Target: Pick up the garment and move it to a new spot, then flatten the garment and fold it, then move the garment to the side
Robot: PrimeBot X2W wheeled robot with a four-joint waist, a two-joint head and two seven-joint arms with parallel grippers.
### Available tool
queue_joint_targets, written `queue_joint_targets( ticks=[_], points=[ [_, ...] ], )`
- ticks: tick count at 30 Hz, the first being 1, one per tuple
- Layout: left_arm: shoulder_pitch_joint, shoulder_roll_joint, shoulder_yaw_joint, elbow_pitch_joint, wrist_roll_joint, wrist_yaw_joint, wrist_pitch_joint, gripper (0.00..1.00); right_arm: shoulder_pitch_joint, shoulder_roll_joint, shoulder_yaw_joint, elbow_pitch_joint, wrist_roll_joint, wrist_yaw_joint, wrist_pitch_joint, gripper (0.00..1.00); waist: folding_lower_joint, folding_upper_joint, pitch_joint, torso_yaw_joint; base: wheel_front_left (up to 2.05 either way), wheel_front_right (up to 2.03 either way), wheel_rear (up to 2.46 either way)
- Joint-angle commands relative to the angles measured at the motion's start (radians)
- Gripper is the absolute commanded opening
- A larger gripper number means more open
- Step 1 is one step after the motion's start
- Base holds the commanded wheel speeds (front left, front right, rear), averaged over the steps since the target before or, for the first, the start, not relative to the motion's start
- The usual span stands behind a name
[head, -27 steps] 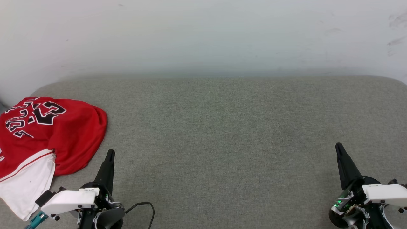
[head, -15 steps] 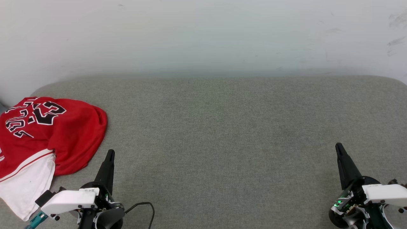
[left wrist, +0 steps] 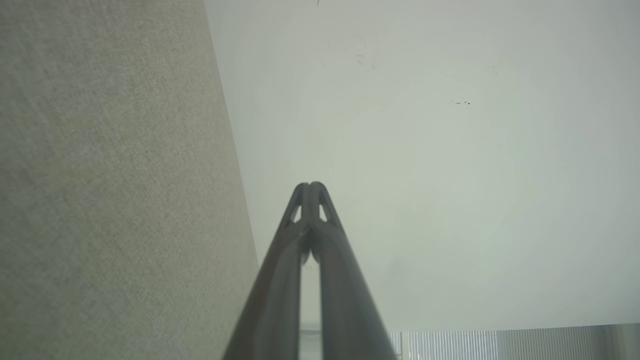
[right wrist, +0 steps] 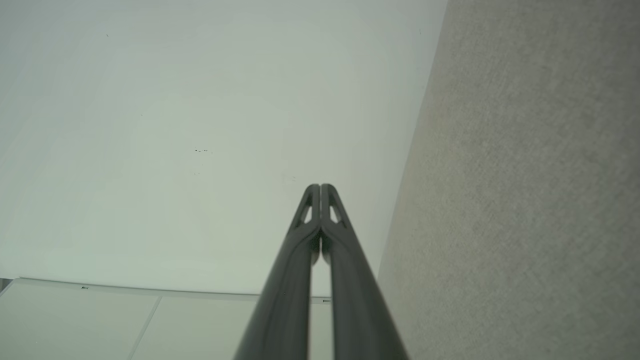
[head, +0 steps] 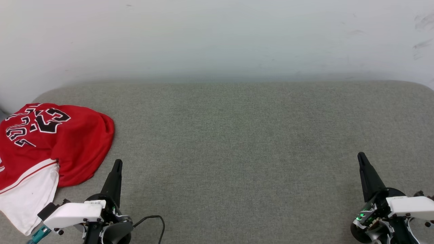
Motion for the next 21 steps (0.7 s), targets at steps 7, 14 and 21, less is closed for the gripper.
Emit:
queue_joint_targets(
  ticks=[7,14,21],
  points=[
    [-0.005,-0.002,0.003,-0.001,0.000,-0.002,0.002,0.00,-0.013,0.003,0.000,0.001,-0.005,0.000,0.000,0.00,0.0000,0.0000,0.000,0.000,0.00,0.00,0.00],
    [-0.005,-0.003,0.003,-0.001,0.000,-0.002,0.002,0.00,-0.013,0.003,0.001,0.001,-0.005,0.000,0.000,0.00,0.0000,0.0000,0.000,0.000,0.00,0.00,0.00],
    [0.003,0.000,-0.002,0.007,0.000,0.000,0.000,1.00,0.005,0.000,0.001,0.006,0.000,0.000,0.000,1.00,0.0000,0.0000,0.000,0.000,0.00,0.00,0.00]
  ],
)
